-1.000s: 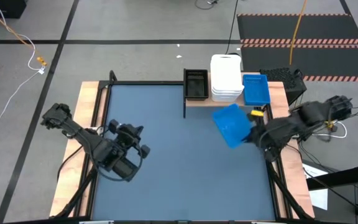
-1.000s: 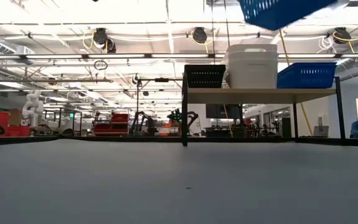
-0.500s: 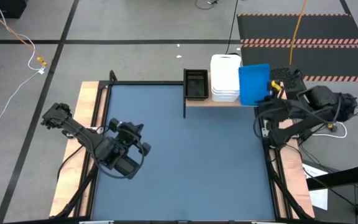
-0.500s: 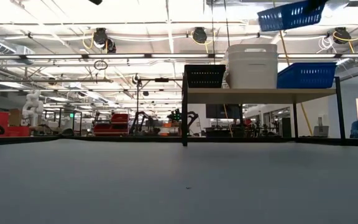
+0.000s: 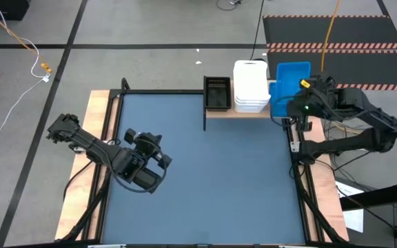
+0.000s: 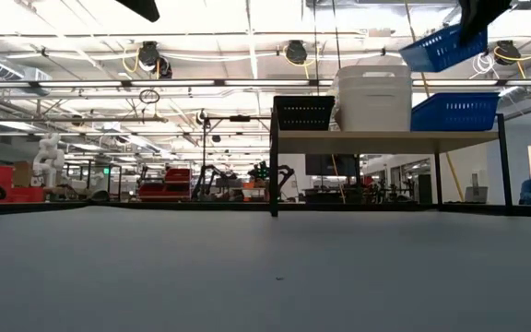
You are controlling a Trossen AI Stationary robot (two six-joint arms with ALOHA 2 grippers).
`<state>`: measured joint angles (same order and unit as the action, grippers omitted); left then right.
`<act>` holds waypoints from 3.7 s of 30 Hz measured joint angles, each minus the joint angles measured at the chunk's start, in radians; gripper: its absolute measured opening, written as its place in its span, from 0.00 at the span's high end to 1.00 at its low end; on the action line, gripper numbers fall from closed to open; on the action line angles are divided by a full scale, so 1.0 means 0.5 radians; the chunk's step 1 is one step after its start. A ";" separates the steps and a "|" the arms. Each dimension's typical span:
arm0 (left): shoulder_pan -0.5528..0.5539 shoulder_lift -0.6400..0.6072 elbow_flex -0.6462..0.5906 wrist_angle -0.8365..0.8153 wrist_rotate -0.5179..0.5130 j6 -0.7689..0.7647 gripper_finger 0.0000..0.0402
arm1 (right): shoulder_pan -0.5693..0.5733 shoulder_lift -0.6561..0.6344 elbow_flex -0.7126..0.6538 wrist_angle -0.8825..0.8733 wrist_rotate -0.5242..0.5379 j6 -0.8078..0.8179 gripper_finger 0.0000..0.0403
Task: Stack baskets on shelf by color
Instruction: Stack the blue bin on top of the stacked blue bin into the shelf
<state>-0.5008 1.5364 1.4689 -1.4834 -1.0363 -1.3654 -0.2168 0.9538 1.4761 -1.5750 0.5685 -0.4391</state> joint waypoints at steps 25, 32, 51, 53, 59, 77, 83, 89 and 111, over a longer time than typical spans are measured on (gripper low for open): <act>0.038 0.000 -0.001 -0.008 0.102 0.108 0.94 | -0.290 0.365 0.000 0.009 -0.407 0.032 1.00; 0.038 0.000 -0.001 -0.023 0.103 0.176 0.94 | -0.350 0.454 -0.001 0.000 -0.459 0.023 1.00; 0.036 -0.001 -0.001 -0.032 0.141 0.201 0.94 | -0.485 0.453 0.012 0.014 -0.623 0.155 0.97; 0.036 -0.001 -0.001 -0.032 0.141 0.200 0.94 | -0.492 0.453 0.012 0.014 -0.622 0.192 0.93; 0.036 -0.001 -0.001 -0.031 0.179 0.200 0.94 | -0.507 0.417 0.012 0.013 -0.559 0.287 0.79; -0.255 -0.001 0.024 -0.026 0.098 0.085 0.94 | -0.474 -0.171 -0.170 0.382 -0.446 0.541 0.71; -0.433 -0.003 0.025 0.160 -0.007 0.361 0.94 | -0.474 -0.297 -0.319 0.522 -0.679 0.533 0.70; -0.453 -0.003 0.026 0.253 -0.085 0.475 0.94 | -0.475 -0.268 -0.398 0.515 -0.663 0.541 0.70; -0.426 -0.002 0.027 0.256 -0.059 0.424 0.94 | -0.476 -0.245 -0.447 0.401 -0.441 0.689 0.99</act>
<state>-0.7139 1.5352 1.4822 -1.3556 -1.0660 -1.1534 -0.4549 0.8314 1.2526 -1.3746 0.3482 -0.0945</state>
